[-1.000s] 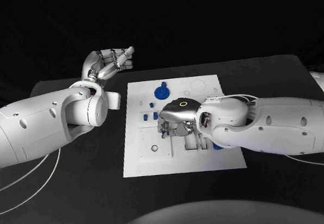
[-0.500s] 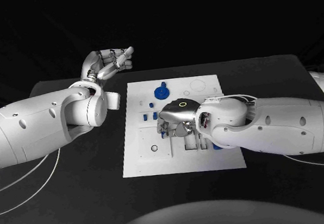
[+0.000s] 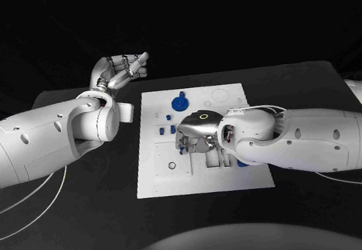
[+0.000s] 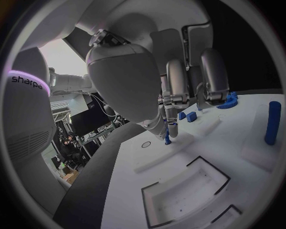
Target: Assemble the parts on the task board
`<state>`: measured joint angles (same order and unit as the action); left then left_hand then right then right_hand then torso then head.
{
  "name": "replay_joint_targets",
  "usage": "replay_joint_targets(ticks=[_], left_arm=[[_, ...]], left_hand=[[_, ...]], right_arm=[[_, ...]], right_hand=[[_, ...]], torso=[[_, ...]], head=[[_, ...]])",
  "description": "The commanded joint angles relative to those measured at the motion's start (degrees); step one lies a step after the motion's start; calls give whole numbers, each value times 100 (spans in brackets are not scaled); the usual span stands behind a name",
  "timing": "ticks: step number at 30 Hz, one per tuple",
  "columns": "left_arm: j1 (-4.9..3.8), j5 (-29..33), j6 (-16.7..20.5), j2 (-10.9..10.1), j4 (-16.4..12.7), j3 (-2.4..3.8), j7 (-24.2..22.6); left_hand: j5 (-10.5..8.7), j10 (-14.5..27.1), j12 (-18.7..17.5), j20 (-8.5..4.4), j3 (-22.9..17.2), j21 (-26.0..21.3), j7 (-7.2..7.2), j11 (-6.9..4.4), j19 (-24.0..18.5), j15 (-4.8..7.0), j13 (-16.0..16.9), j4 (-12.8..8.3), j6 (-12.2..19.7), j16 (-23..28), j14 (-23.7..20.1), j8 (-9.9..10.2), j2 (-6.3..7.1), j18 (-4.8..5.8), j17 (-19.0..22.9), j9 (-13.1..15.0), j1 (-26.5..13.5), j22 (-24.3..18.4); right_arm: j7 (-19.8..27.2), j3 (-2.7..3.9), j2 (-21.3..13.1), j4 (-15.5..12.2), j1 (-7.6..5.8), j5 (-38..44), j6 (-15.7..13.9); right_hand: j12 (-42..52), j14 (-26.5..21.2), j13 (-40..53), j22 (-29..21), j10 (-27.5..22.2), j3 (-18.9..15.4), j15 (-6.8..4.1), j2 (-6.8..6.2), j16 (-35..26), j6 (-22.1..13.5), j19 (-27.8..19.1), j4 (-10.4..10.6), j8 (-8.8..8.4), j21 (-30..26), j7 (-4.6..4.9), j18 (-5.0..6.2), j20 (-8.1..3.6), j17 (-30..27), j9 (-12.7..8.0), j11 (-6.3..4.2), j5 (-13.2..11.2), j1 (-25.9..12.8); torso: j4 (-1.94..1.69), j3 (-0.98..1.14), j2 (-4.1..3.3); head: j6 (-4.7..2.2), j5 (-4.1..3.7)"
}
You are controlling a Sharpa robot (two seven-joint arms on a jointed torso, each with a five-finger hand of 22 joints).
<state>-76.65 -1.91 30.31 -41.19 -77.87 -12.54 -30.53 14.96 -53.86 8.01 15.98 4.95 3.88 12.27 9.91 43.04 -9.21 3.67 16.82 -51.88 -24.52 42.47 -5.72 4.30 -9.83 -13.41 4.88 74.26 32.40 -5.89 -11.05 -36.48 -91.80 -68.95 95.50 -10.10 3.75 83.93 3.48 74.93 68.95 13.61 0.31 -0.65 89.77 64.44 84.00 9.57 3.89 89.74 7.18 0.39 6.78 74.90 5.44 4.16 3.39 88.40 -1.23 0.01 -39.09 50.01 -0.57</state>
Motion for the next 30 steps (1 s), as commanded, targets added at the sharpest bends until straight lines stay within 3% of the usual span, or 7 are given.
replay_joint_targets(ticks=[1,12,19,23,30], left_arm=[[-4,4,-92,14,-2,5,-41],[-4,4,-98,26,11,5,-29],[-4,4,-101,32,14,5,-32],[-4,4,-101,31,16,5,-33],[-4,4,-108,34,11,5,-35]], left_hand=[[-20,39,20,7,-36,-8,-8,11,43,9,3,7,43,-20,-34,-30,-52,-62,5,9,-21,-4],[-19,41,23,7,-37,-8,-8,12,43,9,3,7,45,-24,-36,-31,-57,-61,11,9,-20,-11],[-19,41,23,7,-37,-8,-8,12,43,9,3,7,45,-24,-36,-31,-57,-61,11,9,-20,-11],[-19,41,23,7,-37,-8,-8,12,43,9,3,7,45,-24,-36,-31,-57,-61,11,9,-20,-11],[-19,41,23,7,-37,-8,-8,12,43,9,3,7,45,-24,-36,-31,-57,-61,11,9,-20,-11]], right_arm=[[-15,-4,7,6,8,23,153],[-50,-9,15,-1,9,41,252],[-87,-11,4,-28,9,43,294],[-118,-12,-16,-54,10,44,99],[-154,-13,-112,-108,14,-42,-667]], right_hand=[[-30,607,-6,1507,-50,34,48,0,23,-46,600,-12,8,26,-13,-39,28,1510,0,21,15,-65],[-40,607,-10,1507,-268,24,7,-144,23,-220,600,12,-37,26,-34,-39,7,1510,-47,28,-9,-158],[-34,607,-2,1507,-772,-153,205,-376,23,-786,600,81,-48,26,37,-39,141,1510,-167,214,-47,-423],[-28,607,3,1507,-1004,-303,305,-433,23,-1158,600,90,-43,26,91,-39,230,1510,-179,312,-56,-577],[0,607,15,1507,-1029,-402,349,-389,23,-1186,600,74,-1,26,264,-39,294,1510,-146,342,-58,-657]], torso=[[0,1,0],[1,-3,-2],[-6,1,-3],[0,5,-5],[1,7,-2]], head=[[-1,3],[-1,-6],[-1,-1],[-1,9],[-1,26]])
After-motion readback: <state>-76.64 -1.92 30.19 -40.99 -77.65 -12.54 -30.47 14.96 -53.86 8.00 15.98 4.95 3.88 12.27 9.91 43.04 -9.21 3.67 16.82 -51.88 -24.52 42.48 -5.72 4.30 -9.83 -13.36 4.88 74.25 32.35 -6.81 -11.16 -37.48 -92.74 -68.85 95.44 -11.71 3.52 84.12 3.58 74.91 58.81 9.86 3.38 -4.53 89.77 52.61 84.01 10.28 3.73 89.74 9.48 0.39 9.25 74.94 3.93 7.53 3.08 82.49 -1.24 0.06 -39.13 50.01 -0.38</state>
